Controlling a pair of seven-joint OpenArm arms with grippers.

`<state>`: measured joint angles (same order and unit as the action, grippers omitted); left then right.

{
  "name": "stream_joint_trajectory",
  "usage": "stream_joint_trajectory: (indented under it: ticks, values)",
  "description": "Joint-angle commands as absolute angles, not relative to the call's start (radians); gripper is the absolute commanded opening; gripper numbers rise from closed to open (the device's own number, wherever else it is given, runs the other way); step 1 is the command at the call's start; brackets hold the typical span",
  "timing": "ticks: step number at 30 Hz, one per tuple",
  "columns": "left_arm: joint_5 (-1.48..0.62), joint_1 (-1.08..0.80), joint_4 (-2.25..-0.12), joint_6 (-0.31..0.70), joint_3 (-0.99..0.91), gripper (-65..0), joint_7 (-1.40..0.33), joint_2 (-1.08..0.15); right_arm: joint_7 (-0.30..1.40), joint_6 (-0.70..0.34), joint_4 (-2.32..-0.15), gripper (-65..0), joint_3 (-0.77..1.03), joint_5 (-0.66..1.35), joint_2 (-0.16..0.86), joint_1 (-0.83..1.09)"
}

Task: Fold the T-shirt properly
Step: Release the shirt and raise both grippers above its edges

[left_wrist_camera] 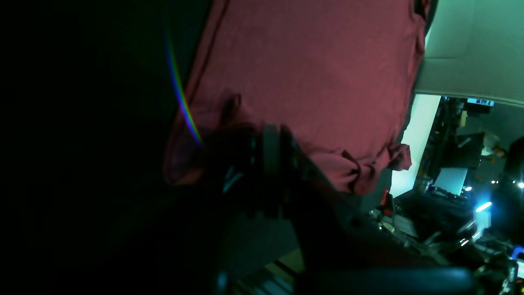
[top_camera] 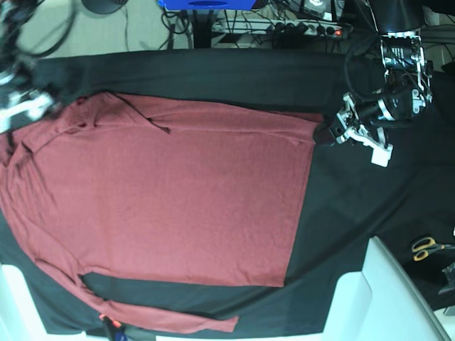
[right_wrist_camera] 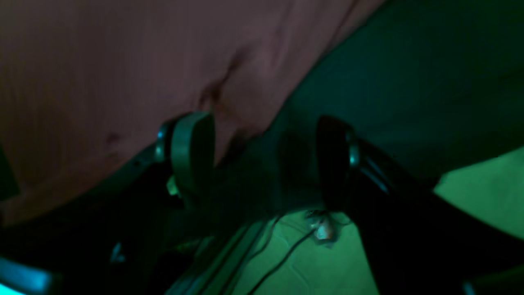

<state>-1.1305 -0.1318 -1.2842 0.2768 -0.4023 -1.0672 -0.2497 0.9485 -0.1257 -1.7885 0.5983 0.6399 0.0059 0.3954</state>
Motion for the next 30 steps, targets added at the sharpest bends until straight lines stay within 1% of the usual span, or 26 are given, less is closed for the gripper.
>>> stream_joint_trajectory:
  ticks: [1,3,5,14,18,26,30]
  values:
    - [-1.153,-0.124,-1.299,0.282,-0.406,-65.0,-1.066,-0.265,0.914,-0.153,-1.802,-28.2,0.602,0.654,-0.004,0.403]
    - [-1.153,-0.124,-1.299,0.282,-0.404,-65.0,-1.066,-0.265,0.903,-0.217,-1.788,-28.2,0.607,0.654,-0.05,0.404]
    - [-1.153,-0.124,-1.299,0.282,-0.404,-65.0,-1.066,-0.265,0.905,-0.257,-1.765,-28.2,0.601,0.653,-0.077,0.403]
    - [-1.152,-0.125,-1.299,0.282,-0.406,-65.0,-1.066,-0.265,0.905,-0.26,-1.586,-28.2,0.598,0.653,-0.09,0.363]
    - [-1.15,-0.125,-1.299,0.282,-0.404,-65.0,-1.066,-0.265,0.905,-0.262,-1.567,-28.2,0.591,0.653,-0.091,0.363]
    - [-1.15,-0.125,-1.299,0.282,-0.404,-65.0,-1.066,-0.265,0.895,-0.262,-1.564,-28.2,0.489,0.653,-0.09,0.358]
    - [-1.15,-0.125,-1.299,0.282,-0.404,-65.0,-1.066,-0.265,0.895,-0.262,-1.563,-28.2,0.49,0.653,-0.09,0.335]
